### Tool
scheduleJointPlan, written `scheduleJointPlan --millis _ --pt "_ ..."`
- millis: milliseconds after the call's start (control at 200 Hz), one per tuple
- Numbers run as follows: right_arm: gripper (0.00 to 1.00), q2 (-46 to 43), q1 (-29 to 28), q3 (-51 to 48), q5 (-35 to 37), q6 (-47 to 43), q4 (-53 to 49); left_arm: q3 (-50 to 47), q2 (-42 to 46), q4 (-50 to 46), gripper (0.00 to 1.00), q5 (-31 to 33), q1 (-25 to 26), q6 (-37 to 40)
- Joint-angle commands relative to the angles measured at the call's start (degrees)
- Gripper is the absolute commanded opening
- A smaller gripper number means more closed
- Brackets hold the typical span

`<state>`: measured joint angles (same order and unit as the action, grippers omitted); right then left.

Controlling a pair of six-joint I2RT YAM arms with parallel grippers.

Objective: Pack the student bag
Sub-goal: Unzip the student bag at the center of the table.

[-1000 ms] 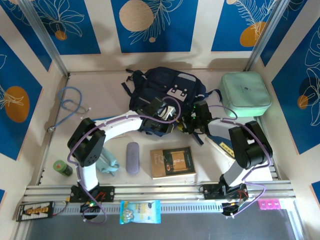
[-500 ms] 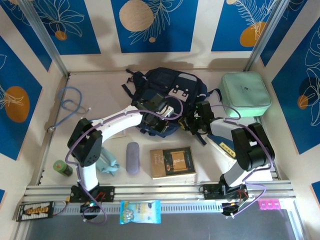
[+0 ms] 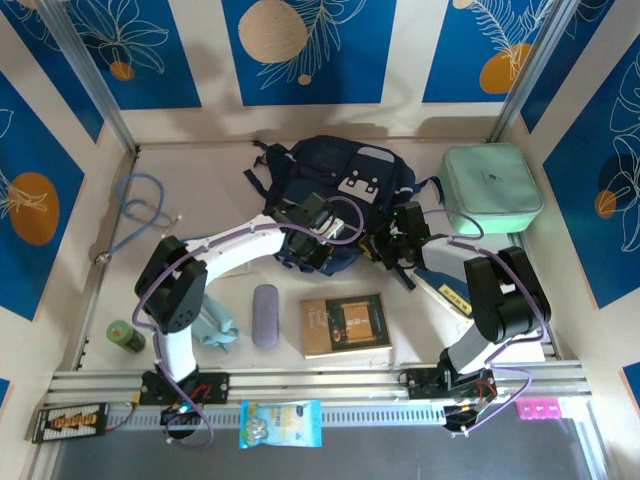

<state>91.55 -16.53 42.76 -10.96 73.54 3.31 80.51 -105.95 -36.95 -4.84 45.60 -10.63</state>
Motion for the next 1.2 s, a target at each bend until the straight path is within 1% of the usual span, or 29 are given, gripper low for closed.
scheduleJointPlan --millis 0,140,395,490,640,735,880,945,1055,1195 --pt "0.12 -1.3 0.2 1.3 0.2 -1.0 -0.6 -1.2 -1.1 1.4 0.01 0.2 -0.2 -1.6" --pt "0.12 -1.3 0.2 1.4 0.1 -1.0 -0.6 -1.2 -1.9 2.0 0.14 0.0 -0.3 -1.9" --pt "0.12 -1.3 0.1 1.5 -0.2 -0.7 -0.2 -0.8 -3.8 2.2 0.21 1.0 -0.2 -2.9" --pt "0.12 -1.3 0.0 1.8 -0.3 -0.9 -0.3 -0.5 -4.1 2.3 0.25 0.6 -0.2 -3.3" --pt "0.12 -1.6 -0.2 1.9 -0.4 -0.9 -0.5 -0.8 -1.3 3.4 0.29 -0.9 -0.2 -6.0" --pt "0.12 -1.6 -0.3 1.9 -0.4 -0.8 -0.4 -2.4 1.2 5.2 0.29 -2.4 -0.1 -9.2" --pt "0.12 -1.5 -0.4 2.1 -0.4 -0.7 -0.4 -4.5 4.2 5.1 0.30 0.4 0.3 -15.2" --pt "0.12 -1.4 -0.4 2.1 -0.4 -0.7 -0.4 -5.2 4.9 5.6 0.30 0.4 0.4 -17.7" --pt "0.12 -1.5 -0.4 2.1 -0.4 -0.7 -0.5 -5.2 4.5 7.1 0.30 -0.8 0.8 -21.4" --pt "0.12 -1.6 -0.3 2.1 -0.3 -0.7 -0.6 -4.0 2.2 7.9 0.25 0.2 1.8 -24.4"
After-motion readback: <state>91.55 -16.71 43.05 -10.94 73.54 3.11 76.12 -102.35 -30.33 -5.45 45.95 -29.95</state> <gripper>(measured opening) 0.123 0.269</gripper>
